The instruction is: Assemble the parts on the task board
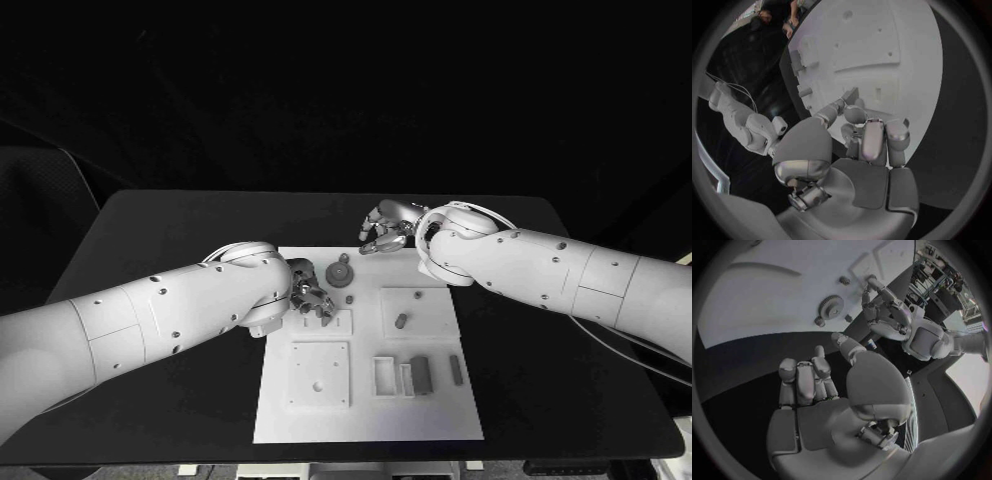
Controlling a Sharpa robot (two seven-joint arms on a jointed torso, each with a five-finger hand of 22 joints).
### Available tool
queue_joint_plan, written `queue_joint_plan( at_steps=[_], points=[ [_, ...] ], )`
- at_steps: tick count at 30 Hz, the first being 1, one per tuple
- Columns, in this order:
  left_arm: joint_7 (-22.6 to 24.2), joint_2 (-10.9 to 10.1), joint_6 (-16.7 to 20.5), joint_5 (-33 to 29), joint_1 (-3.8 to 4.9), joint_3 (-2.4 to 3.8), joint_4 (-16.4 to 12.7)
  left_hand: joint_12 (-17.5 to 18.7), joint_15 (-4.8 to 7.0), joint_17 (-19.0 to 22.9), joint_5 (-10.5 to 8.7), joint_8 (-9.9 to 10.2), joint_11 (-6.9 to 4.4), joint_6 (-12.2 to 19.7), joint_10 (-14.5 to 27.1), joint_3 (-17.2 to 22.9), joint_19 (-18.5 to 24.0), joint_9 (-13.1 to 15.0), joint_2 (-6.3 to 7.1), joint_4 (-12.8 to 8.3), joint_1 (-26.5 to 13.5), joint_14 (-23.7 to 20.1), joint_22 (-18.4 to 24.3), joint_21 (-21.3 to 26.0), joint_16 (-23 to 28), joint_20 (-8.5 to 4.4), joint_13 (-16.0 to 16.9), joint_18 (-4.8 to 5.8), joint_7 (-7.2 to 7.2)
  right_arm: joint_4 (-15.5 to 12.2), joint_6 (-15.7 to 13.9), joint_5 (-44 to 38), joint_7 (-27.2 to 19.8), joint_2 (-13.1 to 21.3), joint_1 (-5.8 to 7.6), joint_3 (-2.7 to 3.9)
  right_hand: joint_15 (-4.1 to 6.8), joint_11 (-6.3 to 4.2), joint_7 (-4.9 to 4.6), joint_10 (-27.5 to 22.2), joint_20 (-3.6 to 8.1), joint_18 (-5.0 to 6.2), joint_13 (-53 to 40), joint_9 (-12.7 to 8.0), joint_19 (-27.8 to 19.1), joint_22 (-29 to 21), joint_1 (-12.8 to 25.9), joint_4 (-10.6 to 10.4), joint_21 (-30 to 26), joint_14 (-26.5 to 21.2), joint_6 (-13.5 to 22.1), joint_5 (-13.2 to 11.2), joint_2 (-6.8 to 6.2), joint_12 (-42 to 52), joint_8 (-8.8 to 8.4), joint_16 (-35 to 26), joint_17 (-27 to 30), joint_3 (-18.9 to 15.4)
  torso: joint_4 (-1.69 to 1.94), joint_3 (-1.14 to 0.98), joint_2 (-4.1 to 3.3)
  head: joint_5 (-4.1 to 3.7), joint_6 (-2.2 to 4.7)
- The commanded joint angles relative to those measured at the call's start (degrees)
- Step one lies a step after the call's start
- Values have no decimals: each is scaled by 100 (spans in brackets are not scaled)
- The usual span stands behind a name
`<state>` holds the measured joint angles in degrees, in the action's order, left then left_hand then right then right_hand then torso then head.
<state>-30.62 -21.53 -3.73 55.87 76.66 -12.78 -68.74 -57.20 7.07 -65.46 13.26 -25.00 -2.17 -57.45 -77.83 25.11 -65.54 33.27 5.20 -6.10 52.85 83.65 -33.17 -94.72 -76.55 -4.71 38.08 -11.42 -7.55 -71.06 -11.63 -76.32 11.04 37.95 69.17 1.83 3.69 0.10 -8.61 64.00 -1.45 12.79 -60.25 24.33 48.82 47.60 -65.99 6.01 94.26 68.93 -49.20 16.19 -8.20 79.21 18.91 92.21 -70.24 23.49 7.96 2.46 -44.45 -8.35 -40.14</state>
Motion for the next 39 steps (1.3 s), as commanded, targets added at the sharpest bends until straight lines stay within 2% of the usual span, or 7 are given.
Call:
queue_joint_plan(
  at_steps=[1, 10, 15, 20, 26, 39],
  points=[
    [57, 28, -116, 64, -5, -1, -13, -29, 9, -3, 17, 17, -1, -73, -52, 6, -30, -3, 0, -40, 38, 38, -8, -584, -20, 10, -10, -358, -36, -5, 79, -49, -4, -4, -1, 2, 37, -15, -78, 11, -1, 82, 8, -6, -33, -9, 28, -24, 4, 16, -49, 30, 18, -1, 11, 37, -3, 19, 2, 3, 0, -5, 0],
    [62, 63, -171, 161, -20, -18, 24, -47, 13, -2, 48, 15, -11, -169, -86, 39, -51, -7, -48, -58, 130, 57, -18, -604, -58, 4, -21, -358, -22, -3, 83, -49, -5, -7, -1, 2, 37, -15, -78, 12, -2, 81, 8, -6, -33, -9, 33, -26, 4, 17, -48, 30, 18, -1, 11, 38, -4, 19, 1, 7, -1, -9, -14],
    [72, 58, -117, 146, -25, -20, 28, -61, 16, 9, 124, 72, -24, -259, -119, 140, -72, -42, -135, -119, 425, 70, -34, -629, -119, -8, -53, -358, -14, 0, 84, -49, -5, -8, -1, 2, 37, -15, -78, 12, -2, 81, 8, -7, -32, -9, 36, -28, 5, 21, -48, 30, 18, 0, 11, 40, -7, 19, 1, 7, -2, -11, -19],
    [88, 50, -106, 38, -28, -20, 32, -64, 17, 36, 73, 143, -27, -319, -134, 301, -77, -81, -161, -123, 736, 64, -41, -630, -157, -12, -92, -358, -12, 3, 82, -49, -6, -9, -1, 2, 37, -15, -78, 13, -2, 81, 8, -7, -32, -9, 38, -29, 5, 18, -48, 31, 18, 0, 11, 39, -4, 19, 0, 6, 1, -10, -21],
    [106, 42, -122, -146, -28, -20, 32, -71, 18, 58, 80, 197, -30, -378, -154, 477, -77, -111, -263, -137, 1018, 63, -48, -631, -194, -12, -125, -358, -9, 9, 84, -49, -6, -10, -1, 2, 37, -15, -78, 14, -2, 81, 9, -7, -31, -10, 42, -32, 6, 20, -48, 31, 18, 1, 11, 40, -5, 18, 1, 3, 2, -8, -23],
    [90, 57, -199, -291, -28, -19, 35, -74, 18, 71, 74, 233, -31, -404, -163, 583, -73, -129, -275, -161, 1199, 58, -54, -634, -218, -12, -146, -358, -10, 10, 87, -49, -9, -12, -1, 2, 37, -14, -78, 15, -2, 80, 9, -8, -30, -10, 54, -38, 8, 18, -48, 32, 18, 2, 10, 40, -1, 18, 2, 2, 1, -5, -22]
  ],
)
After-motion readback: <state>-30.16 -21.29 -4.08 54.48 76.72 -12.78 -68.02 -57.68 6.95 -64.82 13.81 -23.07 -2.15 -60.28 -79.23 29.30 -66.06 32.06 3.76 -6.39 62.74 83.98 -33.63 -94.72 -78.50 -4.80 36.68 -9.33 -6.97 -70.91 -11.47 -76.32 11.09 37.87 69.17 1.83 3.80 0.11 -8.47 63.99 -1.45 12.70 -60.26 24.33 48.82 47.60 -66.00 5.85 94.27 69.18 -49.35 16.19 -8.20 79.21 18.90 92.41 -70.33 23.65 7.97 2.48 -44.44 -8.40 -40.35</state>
